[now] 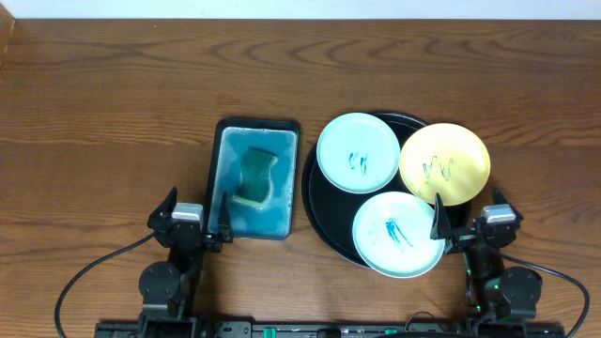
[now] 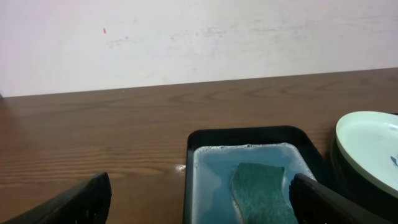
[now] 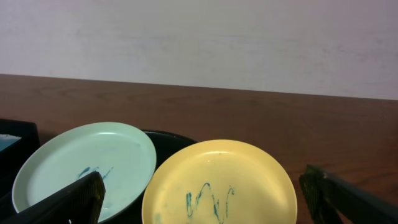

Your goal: Clean dirty plates on tray and stack at the side

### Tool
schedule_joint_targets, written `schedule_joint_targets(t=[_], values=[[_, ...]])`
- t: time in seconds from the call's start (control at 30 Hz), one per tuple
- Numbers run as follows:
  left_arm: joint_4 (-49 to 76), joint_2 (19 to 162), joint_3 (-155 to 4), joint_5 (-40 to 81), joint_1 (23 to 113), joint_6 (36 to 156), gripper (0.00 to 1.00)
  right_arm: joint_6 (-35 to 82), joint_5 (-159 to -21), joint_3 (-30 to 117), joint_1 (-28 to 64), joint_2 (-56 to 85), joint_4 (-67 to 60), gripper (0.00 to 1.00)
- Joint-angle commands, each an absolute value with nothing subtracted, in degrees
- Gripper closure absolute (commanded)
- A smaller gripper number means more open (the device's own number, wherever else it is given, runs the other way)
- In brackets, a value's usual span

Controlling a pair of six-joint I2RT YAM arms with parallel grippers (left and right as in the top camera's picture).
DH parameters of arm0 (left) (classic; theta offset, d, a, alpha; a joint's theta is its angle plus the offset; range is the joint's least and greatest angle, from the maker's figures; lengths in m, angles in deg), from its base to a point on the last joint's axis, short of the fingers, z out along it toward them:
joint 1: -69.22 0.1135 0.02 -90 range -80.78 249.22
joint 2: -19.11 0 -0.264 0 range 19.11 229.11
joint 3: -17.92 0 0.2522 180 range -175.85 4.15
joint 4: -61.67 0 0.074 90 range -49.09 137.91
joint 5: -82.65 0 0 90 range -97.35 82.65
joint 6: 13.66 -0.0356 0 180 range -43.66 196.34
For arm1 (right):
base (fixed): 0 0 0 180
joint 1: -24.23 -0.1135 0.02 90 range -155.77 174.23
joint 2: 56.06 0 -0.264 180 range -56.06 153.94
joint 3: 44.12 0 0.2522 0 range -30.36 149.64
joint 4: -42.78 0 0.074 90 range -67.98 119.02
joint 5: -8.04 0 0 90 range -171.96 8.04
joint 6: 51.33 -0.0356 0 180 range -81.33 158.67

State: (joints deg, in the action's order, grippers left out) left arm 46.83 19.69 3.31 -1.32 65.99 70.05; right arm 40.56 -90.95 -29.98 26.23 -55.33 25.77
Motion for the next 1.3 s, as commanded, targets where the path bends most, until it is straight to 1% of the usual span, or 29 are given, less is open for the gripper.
schedule_joint_targets(t=[0.0, 0.93, 1.13, 1.27], values=[[44.38, 19.49, 3.92, -0.49, 65.93, 69.53, 0.08, 40.01, -91.22, -30.04, 25.69, -55.13, 25.53, 0.01], [44.36, 19.51, 3.92, -0.34, 65.91, 69.88, 0.08, 39.97, -91.28, -30.04, 25.69, -55.13, 25.55, 0.01], [44.4, 20.96, 3.88, -0.01, 65.93, 82.34, 0.08, 34.02, -92.09, -30.04, 25.69, -54.81, 25.55, 0.01], [42.0, 24.17, 2.18, -0.06, 65.93, 84.17, 0.08, 32.67, -91.61, -29.93, 25.69, -53.12, 25.44, 0.01]])
